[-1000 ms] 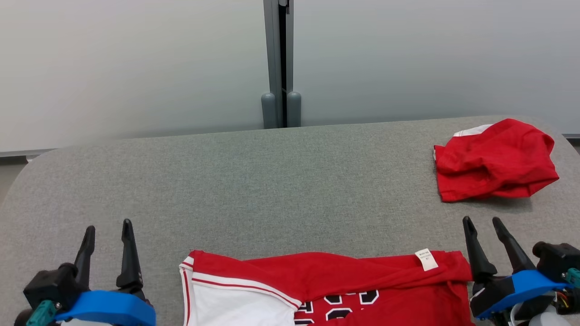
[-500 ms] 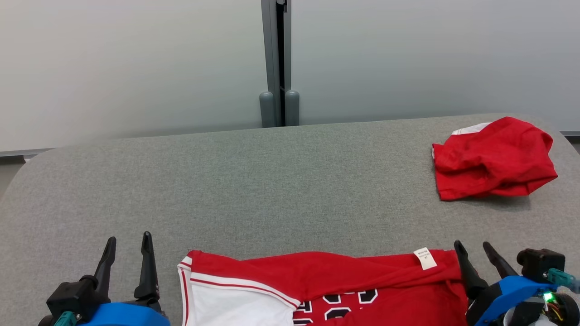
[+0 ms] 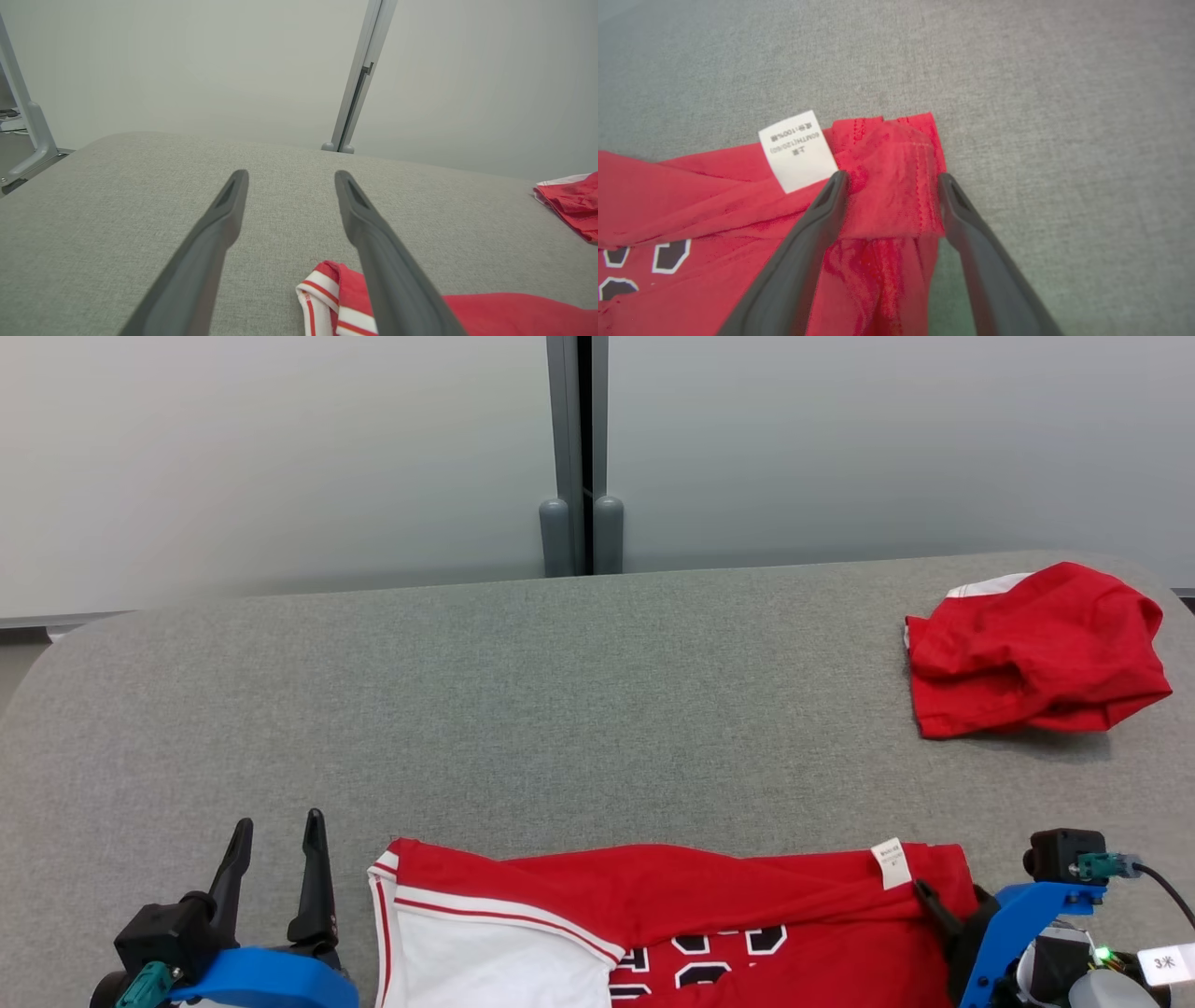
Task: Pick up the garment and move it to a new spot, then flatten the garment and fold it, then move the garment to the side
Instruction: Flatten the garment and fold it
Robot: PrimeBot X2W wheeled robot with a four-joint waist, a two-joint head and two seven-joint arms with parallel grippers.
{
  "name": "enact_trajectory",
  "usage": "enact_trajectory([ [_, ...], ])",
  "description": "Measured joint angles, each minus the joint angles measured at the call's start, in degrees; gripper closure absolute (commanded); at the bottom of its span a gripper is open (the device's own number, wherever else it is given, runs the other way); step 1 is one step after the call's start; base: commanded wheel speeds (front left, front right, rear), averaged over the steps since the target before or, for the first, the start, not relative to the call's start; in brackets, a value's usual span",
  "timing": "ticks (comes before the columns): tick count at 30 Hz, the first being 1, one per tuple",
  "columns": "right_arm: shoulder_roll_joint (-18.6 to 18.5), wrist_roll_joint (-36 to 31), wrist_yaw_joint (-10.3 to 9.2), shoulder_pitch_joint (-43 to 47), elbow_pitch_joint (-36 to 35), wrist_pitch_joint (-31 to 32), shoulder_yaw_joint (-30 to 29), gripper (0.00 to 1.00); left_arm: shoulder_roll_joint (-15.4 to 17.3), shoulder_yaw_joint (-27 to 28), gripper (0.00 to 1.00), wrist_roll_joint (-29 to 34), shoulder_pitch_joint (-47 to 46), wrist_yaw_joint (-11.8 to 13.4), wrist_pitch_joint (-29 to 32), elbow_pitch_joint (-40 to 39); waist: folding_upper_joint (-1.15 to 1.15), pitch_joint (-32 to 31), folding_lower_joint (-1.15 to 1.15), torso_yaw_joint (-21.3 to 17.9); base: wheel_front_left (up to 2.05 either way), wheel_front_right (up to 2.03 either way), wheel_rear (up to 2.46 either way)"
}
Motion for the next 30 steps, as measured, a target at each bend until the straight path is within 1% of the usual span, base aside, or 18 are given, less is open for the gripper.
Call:
enact_trajectory([
  [3, 0.48, -0.67, 0.00, -0.89, 2.78, 3.07, -0.58, 0.00, -0.26, 0.35, 0.00, 0.45, -0.76, -0.91, 0.00, 0.89, 0.00, 0.56, 0.00, 0.54, 0.00, 0.00, 0.00],
  [6, 1.03, -0.74, 0.00, -1.86, 4.55, 5.77, -1.40, 0.00, -0.75, 0.47, 0.00, 0.93, -1.09, -1.03, 0.00, 1.45, -0.01, 0.83, 0.00, 1.28, 0.00, 0.00, 0.00],
  [11, 1.04, -0.09, -0.20, -2.14, 4.69, 10.83, -2.08, 0.00, -1.09, 0.75, 0.00, 1.01, -1.25, -1.74, 0.00, 2.89, -0.02, 0.98, -0.01, 2.50, 0.00, 0.00, 0.00],
  [12, 1.14, 0.40, -0.27, -1.93, 4.17, 11.62, -1.97, 0.04, -1.21, 0.87, 0.00, 1.08, -1.25, -1.76, 0.00, 3.07, -0.03, 1.03, -0.01, 2.61, 0.00, 0.00, 0.00],
  [13, 1.29, 0.71, -0.31, -1.62, 3.53, 12.34, -1.72, 0.40, -1.31, 0.96, 0.00, 1.12, -1.25, -1.87, 0.00, 3.16, -0.02, 1.06, -0.01, 2.69, 0.00, 0.00, 0.00],
  [15, 1.77, 1.11, -0.40, -1.00, 2.09, 13.19, -1.44, 0.78, -1.51, 1.19, 0.00, 1.23, -1.25, -1.92, 0.00, 3.44, -0.02, 1.07, -0.01, 2.70, 0.00, 0.00, 0.00],
  [16, 2.01, 1.26, -0.40, -0.74, 1.57, 13.44, -1.38, 1.00, -1.63, 1.25, 0.00, 1.38, -1.25, -1.92, 0.00, 3.53, -0.02, 1.06, -0.01, 2.67, 0.00, 0.00, 0.00],
  [20, 2.74, 1.26, -0.10, -0.04, -1.30, 14.46, -0.91, 1.00, -2.11, 1.37, 0.00, 1.54, -1.25, -2.25, 0.00, 3.91, -0.01, 0.89, 0.00, 2.32, 0.00, 0.00, 0.00],
  [24, 2.48, 1.71, 0.01, 0.37, -5.80, 14.30, -2.91, 1.00, -2.58, 1.58, 0.00, 1.89, -1.24, -2.25, 0.00, 3.89, 0.00, 0.64, 0.01, 1.75, 0.00, 0.00, 0.00],
  [28, -0.82, -1.23, 0.01, 0.34, -10.73, 13.97, -8.32, 1.00, -2.67, 2.04, 0.00, 1.94, -1.09, -2.27, 0.00, 3.99, 0.00, 0.49, 0.00, 1.29, 0.00, 0.00, 0.00],
  [30, -1.48, -2.27, 0.00, 0.44, -12.79, 15.22, -10.55, 1.00, -2.76, 2.26, 0.00, 1.96, -1.05, -2.42, 0.00, 4.12, 0.00, 0.44, 0.00, 1.07, 0.00, 0.00, 0.00],
])
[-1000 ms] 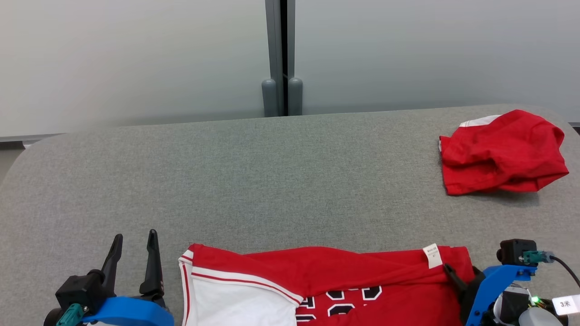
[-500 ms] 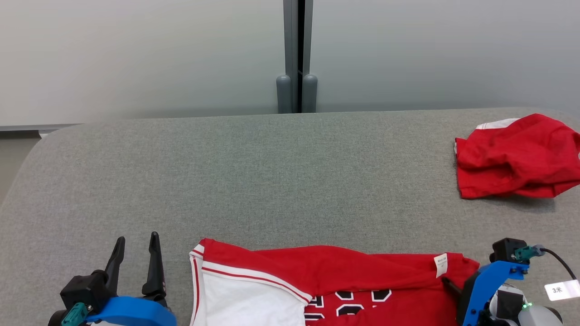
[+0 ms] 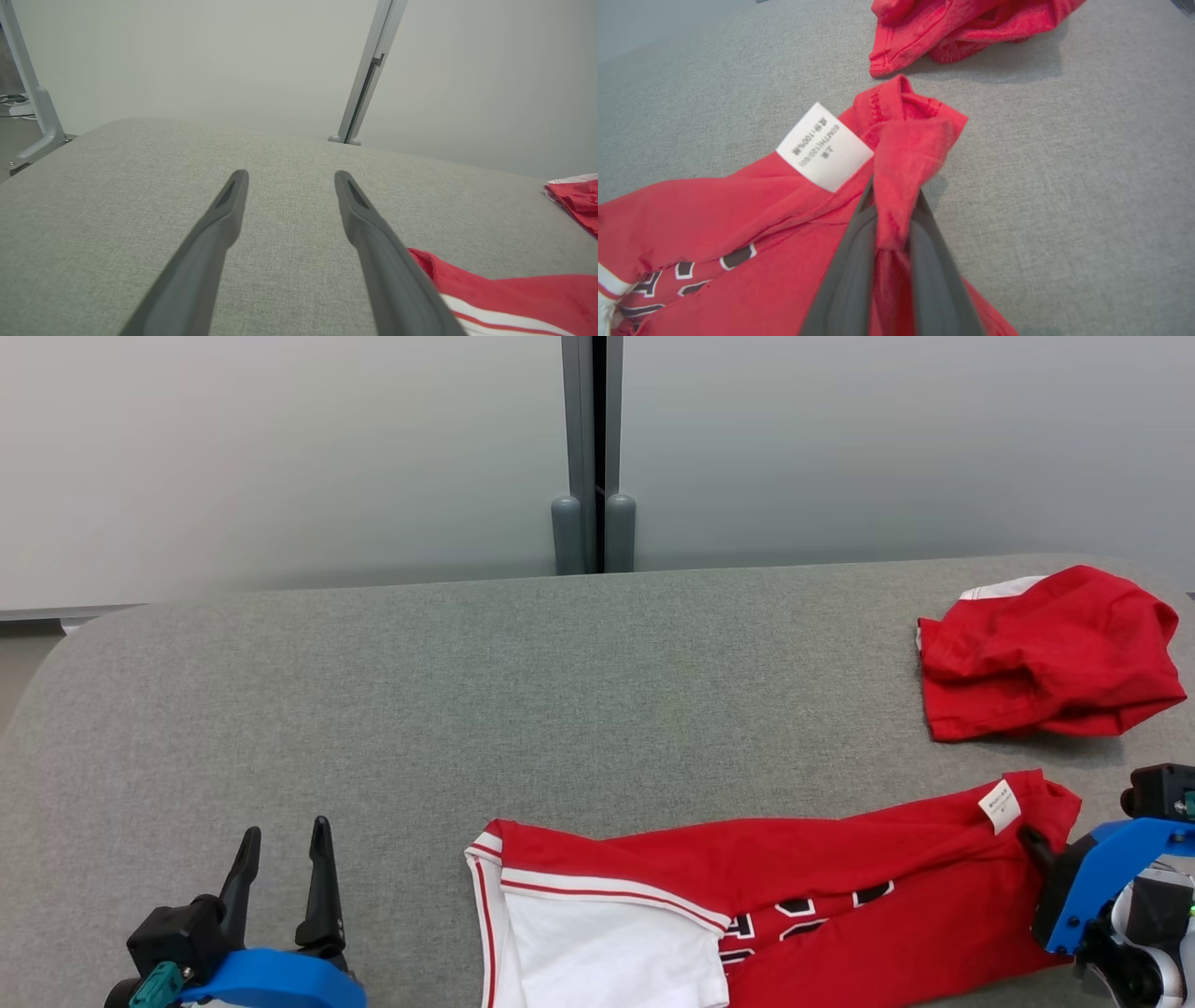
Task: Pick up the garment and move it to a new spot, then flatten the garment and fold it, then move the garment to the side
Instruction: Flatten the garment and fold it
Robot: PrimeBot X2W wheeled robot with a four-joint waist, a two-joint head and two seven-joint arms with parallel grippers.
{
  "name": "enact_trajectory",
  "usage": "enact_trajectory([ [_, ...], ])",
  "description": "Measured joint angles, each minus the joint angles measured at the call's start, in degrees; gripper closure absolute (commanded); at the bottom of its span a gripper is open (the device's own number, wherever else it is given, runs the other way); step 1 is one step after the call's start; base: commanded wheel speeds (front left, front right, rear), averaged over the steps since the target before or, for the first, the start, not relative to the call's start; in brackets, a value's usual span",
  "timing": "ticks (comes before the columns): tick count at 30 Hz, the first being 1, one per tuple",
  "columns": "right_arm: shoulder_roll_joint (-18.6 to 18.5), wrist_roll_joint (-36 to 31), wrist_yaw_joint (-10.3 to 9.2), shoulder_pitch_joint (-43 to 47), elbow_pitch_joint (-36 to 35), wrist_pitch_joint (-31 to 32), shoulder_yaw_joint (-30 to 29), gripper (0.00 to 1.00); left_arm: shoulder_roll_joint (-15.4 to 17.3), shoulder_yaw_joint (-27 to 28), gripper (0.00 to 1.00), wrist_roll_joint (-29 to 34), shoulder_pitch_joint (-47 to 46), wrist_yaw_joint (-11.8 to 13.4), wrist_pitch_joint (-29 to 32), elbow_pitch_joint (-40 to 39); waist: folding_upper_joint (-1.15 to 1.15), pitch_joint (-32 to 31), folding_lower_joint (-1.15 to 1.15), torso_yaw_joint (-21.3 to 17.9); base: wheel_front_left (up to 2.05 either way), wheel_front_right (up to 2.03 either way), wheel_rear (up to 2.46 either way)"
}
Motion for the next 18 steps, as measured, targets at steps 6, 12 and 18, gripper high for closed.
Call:
enact_trajectory([
  [6, 3.70, 3.57, 0.00, 1.66, -8.53, 4.43, -1.46, 1.00, -0.69, 0.14, 0.00, 0.32, 0.01, -0.47, 0.00, 0.83, 0.00, -0.37, 0.00, -0.44, 0.00, 0.00, 0.00],
  [12, 7.30, 16.47, -0.01, 3.86, -17.74, 9.31, 1.93, 1.00, -0.75, 0.22, 0.00, 0.43, 0.10, -0.96, 0.00, 1.72, 0.00, -1.29, 0.00, -0.12, 0.00, 0.00, 0.00],
  [18, 9.09, 30.11, -0.01, 5.15, -19.64, 11.80, 7.49, 1.00, -0.82, -0.15, 0.00, 0.46, -0.01, -1.30, 0.00, 2.61, 0.00, -1.88, -0.01, 2.06, 0.00, 0.00, 0.00],
])
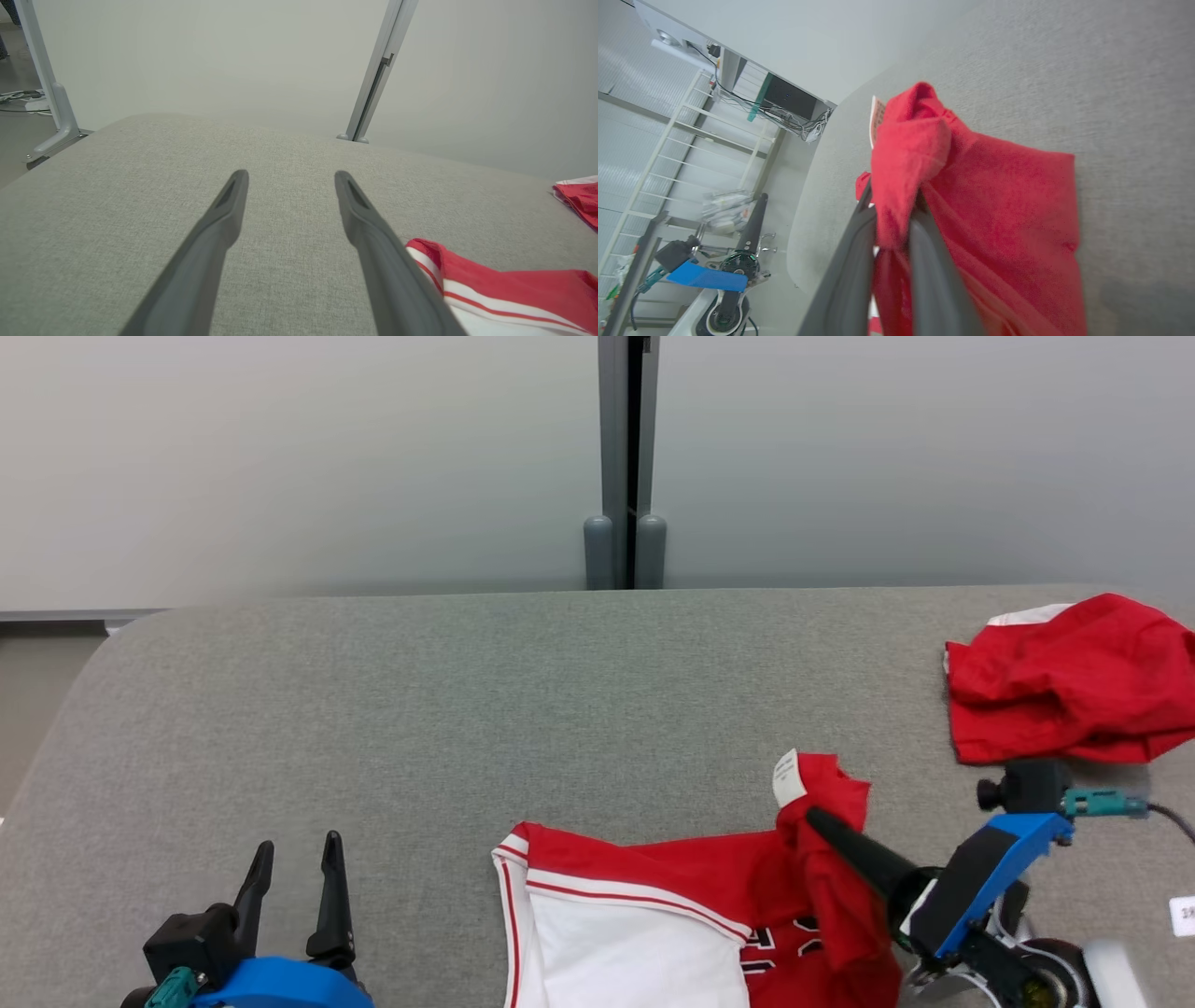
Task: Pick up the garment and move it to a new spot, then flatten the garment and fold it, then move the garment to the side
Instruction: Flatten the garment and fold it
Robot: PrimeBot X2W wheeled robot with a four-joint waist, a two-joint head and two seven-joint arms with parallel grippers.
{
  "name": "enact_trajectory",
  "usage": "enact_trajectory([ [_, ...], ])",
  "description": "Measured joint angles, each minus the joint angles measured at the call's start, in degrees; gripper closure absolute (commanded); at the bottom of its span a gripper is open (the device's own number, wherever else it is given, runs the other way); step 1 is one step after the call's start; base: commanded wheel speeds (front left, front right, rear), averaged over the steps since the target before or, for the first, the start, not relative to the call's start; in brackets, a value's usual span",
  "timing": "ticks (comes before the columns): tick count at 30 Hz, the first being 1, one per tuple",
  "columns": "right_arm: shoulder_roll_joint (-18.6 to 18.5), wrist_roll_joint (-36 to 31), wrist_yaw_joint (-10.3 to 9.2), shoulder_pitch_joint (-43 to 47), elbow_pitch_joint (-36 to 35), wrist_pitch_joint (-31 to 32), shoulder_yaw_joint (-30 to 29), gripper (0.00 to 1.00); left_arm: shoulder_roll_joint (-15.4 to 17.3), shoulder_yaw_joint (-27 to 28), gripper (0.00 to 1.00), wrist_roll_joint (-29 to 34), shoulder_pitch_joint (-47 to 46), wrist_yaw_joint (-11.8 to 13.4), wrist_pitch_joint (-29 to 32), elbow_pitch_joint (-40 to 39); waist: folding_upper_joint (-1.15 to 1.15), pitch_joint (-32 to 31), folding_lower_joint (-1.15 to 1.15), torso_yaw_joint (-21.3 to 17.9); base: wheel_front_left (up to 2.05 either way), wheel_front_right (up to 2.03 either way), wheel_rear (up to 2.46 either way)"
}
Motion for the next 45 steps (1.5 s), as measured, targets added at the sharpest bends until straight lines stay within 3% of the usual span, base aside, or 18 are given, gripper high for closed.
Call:
enact_trajectory([
  [10, 0.34, 27.94, -0.01, -5.84, 16.03, -11.85, 18.17, 1.00, -0.97, -1.12, 0.00, 0.00, -1.16, -0.33, 0.10, 1.26, 0.00, 0.50, 0.00, 5.60, 0.00, 0.00, 0.00],
  [19, 0.38, 32.47, -0.01, -11.87, 28.38, -18.31, 31.03, 1.00, -1.21, -1.11, 0.00, -0.05, -1.54, -0.58, 0.09, 2.27, 0.00, 1.08, 0.01, 8.97, 0.00, 0.00, 0.00],
  [20, 0.35, 33.39, -0.01, -12.34, 29.04, -18.98, 31.89, 0.73, -1.22, -1.10, 0.00, -0.05, -1.54, -0.58, 0.09, 2.30, 0.00, 1.12, 0.01, 9.04, 0.00, 0.00, 0.00],
  [21, 0.33, 34.27, -0.01, -12.83, 29.62, -19.58, 32.86, 0.15, -1.23, -1.05, 0.00, -0.07, -1.54, -0.58, 0.09, 2.31, 0.00, 1.17, 0.00, 9.07, 0.00, 0.00, 0.00],
  [22, 0.35, 35.05, -0.01, -13.29, 30.05, -20.15, 33.88, 0.00, -1.23, -1.00, 0.00, -0.07, -1.54, -0.58, 0.08, 2.30, 0.00, 1.25, 0.00, 9.07, 0.00, 0.00, 0.00],
  [28, 0.44, 38.00, -0.01, -15.73, 28.50, -22.82, 37.72, 0.00, -1.31, -0.46, 0.00, -0.13, -1.58, -0.57, 0.02, 2.35, 0.00, 1.79, 0.00, 8.28, 0.00, 0.00, 0.00],
  [33, -1.26, 37.33, 0.00, -16.54, 22.21, -27.05, 35.16, 0.00, -1.43, 0.10, 0.00, -0.13, -1.58, -0.48, 0.00, 2.22, 0.00, 1.89, 0.01, 7.17, 0.00, 0.00, 0.00],
  [37, -7.04, 34.12, -0.01, -16.41, 15.48, -31.72, 32.85, 0.00, -1.37, 0.48, 0.00, -0.02, -1.54, -0.16, 0.00, 1.38, 0.00, 1.69, 0.00, 6.05, 0.00, 0.00, 0.00],
  [45, -18.55, 19.40, 0.00, -14.62, 7.88, -44.36, 30.94, 0.00, -1.10, 2.83, 0.00, 1.74, -1.00, -0.04, -0.01, -2.01, 0.00, 1.08, 0.01, 3.00, 0.00, 0.00, 0.00],
])
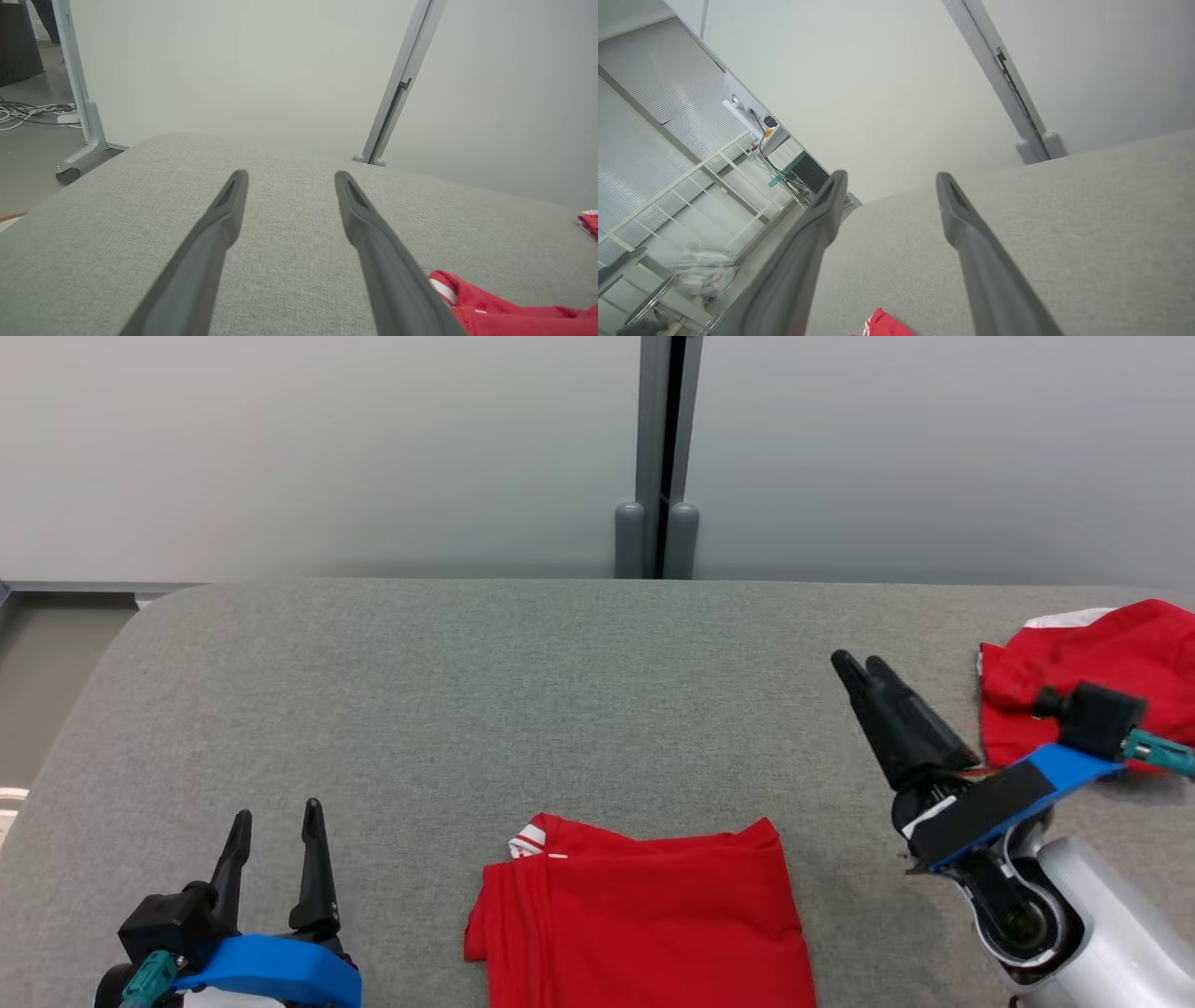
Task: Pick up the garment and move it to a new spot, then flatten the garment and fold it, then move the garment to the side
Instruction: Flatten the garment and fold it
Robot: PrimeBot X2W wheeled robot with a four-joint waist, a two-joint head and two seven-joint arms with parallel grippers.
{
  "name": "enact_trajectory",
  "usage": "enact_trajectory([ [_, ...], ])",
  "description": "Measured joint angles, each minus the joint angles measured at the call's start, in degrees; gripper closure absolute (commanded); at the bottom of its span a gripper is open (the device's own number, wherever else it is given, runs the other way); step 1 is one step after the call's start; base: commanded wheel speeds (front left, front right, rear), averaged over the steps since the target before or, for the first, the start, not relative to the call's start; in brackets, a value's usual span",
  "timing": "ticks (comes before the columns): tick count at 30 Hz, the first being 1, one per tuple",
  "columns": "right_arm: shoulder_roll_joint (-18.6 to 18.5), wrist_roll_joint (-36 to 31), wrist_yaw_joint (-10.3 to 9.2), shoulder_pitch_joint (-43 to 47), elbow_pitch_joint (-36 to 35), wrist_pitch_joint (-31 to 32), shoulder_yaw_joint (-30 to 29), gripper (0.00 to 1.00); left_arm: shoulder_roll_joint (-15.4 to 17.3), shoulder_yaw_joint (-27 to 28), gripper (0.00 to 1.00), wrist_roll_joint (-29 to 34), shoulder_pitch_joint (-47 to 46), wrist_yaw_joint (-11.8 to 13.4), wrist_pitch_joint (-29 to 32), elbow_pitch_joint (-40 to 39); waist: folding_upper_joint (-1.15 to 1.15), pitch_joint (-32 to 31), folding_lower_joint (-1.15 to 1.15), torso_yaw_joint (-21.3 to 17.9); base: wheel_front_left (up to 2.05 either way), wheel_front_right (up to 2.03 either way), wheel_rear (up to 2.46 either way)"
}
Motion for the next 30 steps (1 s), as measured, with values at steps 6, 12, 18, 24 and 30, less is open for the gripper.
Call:
enact_trajectory([
  [6, -3.77, -16.55, 0.00, 0.65, 1.25, -7.00, -2.12, 0.00, 0.09, 1.19, 0.00, 2.54, 0.34, 0.38, 0.01, -4.30, 0.00, -0.56, 0.00, -2.69, 0.00, 0.00, 0.00],
  [12, 0.01, -33.00, 0.01, 4.49, 3.56, -8.72, -9.44, 0.00, -0.82, 3.36, 0.00, 5.10, 1.95, 0.33, -0.01, -7.62, 0.00, -1.67, 0.00, -5.57, 0.00, 0.00, 0.00],
  [18, 4.14, -38.94, 0.01, 9.89, 5.57, -8.88, -13.27, 0.00, -1.41, 5.48, 0.00, 6.69, 2.29, -0.71, 0.00, -7.02, 0.00, -2.55, -0.01, -6.74, 0.00, 0.00, 0.00],
  [24, 6.76, -45.57, 0.01, 12.32, 6.14, -8.89, -17.03, 0.00, -1.78, 6.00, 0.00, 9.80, 2.95, -1.18, 0.00, -4.81, 0.00, -2.74, 0.00, -7.08, 0.00, 0.00, 0.00],
  [30, 8.60, -48.51, 0.01, 12.88, 7.20, -8.89, -17.75, 0.00, -2.05, 6.34, 0.00, 11.56, 2.93, -1.54, 0.00, -3.35, 0.00, -2.98, 0.00, -7.09, 0.00, 0.00, 0.00],
])
